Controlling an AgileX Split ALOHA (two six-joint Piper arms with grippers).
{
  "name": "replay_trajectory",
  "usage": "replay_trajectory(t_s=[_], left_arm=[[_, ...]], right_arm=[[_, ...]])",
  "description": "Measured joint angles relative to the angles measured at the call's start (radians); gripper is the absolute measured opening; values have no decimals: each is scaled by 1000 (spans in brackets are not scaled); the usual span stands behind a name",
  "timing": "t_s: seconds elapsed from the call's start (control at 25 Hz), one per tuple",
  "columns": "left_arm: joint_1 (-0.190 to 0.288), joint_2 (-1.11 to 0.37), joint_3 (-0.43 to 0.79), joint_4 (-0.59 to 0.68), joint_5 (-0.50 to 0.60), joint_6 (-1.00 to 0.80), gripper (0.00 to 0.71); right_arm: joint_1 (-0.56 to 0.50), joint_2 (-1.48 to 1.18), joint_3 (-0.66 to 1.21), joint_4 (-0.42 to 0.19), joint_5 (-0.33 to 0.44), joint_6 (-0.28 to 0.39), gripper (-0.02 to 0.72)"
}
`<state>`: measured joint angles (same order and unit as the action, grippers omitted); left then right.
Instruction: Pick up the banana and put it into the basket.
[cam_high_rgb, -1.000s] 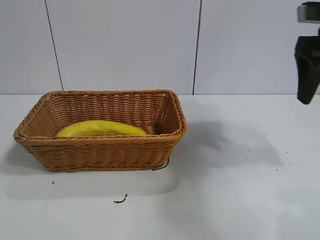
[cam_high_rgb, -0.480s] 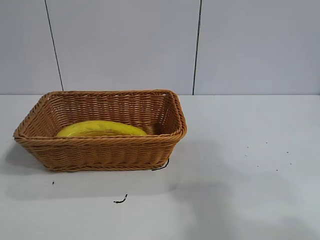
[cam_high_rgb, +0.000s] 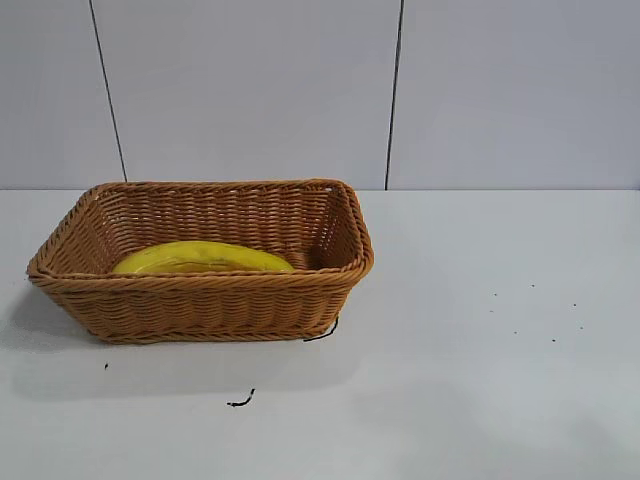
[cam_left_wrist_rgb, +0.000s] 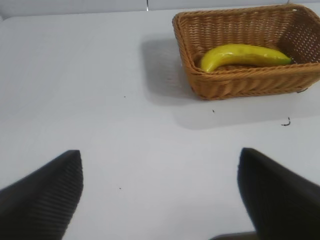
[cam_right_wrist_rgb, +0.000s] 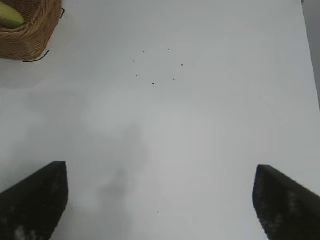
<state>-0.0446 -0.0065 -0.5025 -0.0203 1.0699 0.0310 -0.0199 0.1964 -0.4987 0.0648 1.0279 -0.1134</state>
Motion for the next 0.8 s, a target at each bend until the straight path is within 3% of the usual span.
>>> replay_trajectory(t_s=[0.8], left_arm=[[0, 0, 0, 0, 0, 0, 635]], right_arm=[[0, -201, 1, 0, -1, 1, 689]])
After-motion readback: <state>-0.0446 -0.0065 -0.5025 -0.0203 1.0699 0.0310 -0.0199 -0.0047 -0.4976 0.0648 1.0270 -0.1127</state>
